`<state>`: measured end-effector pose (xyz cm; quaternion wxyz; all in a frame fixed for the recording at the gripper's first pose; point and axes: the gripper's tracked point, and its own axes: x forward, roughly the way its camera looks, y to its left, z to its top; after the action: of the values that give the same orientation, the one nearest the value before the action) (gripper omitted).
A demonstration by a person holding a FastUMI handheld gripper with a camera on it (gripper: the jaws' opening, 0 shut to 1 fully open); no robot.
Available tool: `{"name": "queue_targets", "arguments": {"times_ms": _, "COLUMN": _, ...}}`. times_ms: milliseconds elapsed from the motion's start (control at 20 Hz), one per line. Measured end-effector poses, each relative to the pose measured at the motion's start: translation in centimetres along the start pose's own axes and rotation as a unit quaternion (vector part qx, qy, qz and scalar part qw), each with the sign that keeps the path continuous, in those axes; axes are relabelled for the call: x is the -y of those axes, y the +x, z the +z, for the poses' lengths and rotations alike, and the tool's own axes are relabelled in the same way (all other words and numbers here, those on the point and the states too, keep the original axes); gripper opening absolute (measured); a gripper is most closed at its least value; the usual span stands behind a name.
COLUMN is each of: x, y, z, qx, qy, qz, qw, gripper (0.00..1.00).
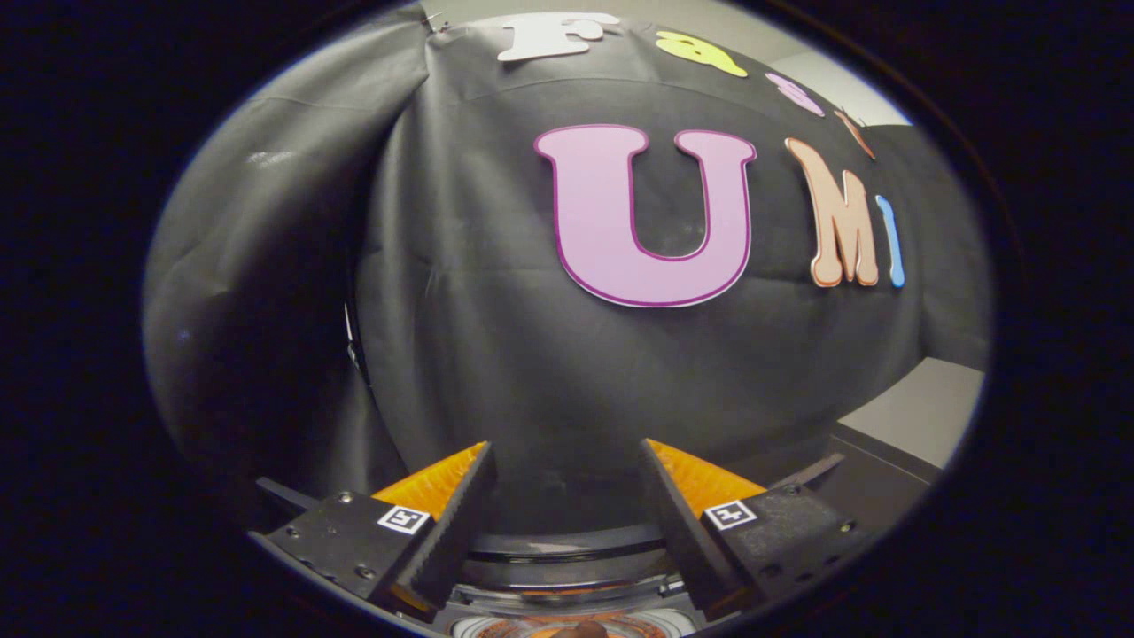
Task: Put the clothes into the washing machine and then close the washing machine lid.
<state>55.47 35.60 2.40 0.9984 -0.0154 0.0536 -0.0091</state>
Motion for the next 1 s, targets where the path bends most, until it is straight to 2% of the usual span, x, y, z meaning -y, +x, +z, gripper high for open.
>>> {"name": "queue_targets", "arguments": {"times_ms": 1000, "x": 0.38, "y": 0.09, "z": 0.25, "qx": 0.005, "qy": 0.007, "qz": -0.011, "qw": 1.000, "gripper": 0.96}}
